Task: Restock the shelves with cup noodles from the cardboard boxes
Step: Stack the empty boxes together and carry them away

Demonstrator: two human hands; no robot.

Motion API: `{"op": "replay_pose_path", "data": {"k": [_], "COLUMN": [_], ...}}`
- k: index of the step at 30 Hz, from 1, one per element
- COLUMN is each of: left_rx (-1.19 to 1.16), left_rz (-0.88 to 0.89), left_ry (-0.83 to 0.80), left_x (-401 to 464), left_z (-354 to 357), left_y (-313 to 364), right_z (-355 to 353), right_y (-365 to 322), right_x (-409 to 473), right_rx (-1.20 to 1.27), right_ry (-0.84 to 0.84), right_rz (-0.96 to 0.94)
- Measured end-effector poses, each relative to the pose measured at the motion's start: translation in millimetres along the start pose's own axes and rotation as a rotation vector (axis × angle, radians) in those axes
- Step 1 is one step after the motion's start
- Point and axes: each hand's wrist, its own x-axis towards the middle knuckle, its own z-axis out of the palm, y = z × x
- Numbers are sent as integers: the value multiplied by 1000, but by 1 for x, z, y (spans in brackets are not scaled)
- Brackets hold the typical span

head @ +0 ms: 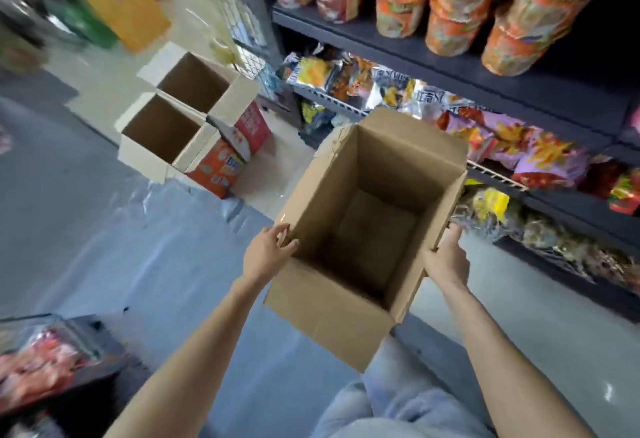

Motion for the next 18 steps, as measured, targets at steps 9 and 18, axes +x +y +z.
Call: {"op": "replay_pose_path", "data": {"k": [9, 18], "left_rx": [-28, 91], "left_rz": [-242, -223], "left_ry": [87, 31], "left_x": [148, 359], "left_z": [-96, -141], "left_y": [-89, -192], "right_z": [128, 269], "right_y": [-192, -339], "right_x": [54, 141], "right_rx": [28, 6], "right_ry": [-167, -172], "right_rz": [-9, 40]}}
